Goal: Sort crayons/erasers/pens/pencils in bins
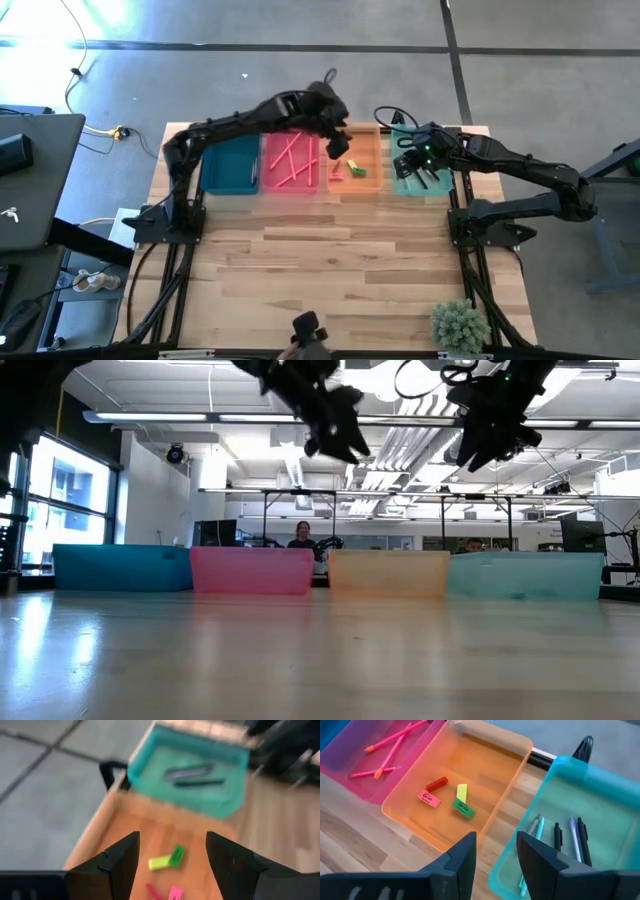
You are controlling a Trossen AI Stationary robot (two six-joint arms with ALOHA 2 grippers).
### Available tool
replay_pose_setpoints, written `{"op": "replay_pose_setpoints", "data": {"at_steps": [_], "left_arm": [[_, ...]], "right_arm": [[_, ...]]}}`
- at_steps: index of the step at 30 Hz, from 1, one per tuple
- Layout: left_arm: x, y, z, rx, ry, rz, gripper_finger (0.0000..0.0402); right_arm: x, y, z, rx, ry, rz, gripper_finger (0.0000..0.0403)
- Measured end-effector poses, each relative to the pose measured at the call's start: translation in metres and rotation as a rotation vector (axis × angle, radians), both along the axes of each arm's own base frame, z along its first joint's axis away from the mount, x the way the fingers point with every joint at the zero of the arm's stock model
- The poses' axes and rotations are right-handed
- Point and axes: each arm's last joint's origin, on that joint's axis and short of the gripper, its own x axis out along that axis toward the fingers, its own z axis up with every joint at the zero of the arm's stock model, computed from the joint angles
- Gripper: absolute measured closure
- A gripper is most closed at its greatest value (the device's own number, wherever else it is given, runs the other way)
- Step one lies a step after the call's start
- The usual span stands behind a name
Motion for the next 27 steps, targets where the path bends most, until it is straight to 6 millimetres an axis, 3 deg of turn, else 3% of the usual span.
{"op": "replay_pose_setpoints", "data": {"at_steps": [5,9,20,27], "left_arm": [[-0.019,-0.011,0.031,-0.007,-0.103,-0.064,0.0192],[-0.036,-0.019,0.03,-0.094,-0.146,-0.096,0.0198],[-0.076,-0.058,-0.024,-0.139,-0.326,-0.098,0.0224],[-0.113,-0.085,-0.05,-0.174,-0.394,-0.074,0.0261]], "right_arm": [[0.002,-0.001,0.002,-0.04,0.003,0.047,0.0269],[0.004,-0.002,0.004,-0.081,0.003,0.089,0.0269],[0.006,-0.003,0.006,-0.147,0.018,0.152,0.0269],[0.008,-0.004,0.008,-0.172,0.017,0.175,0.0269]]}}
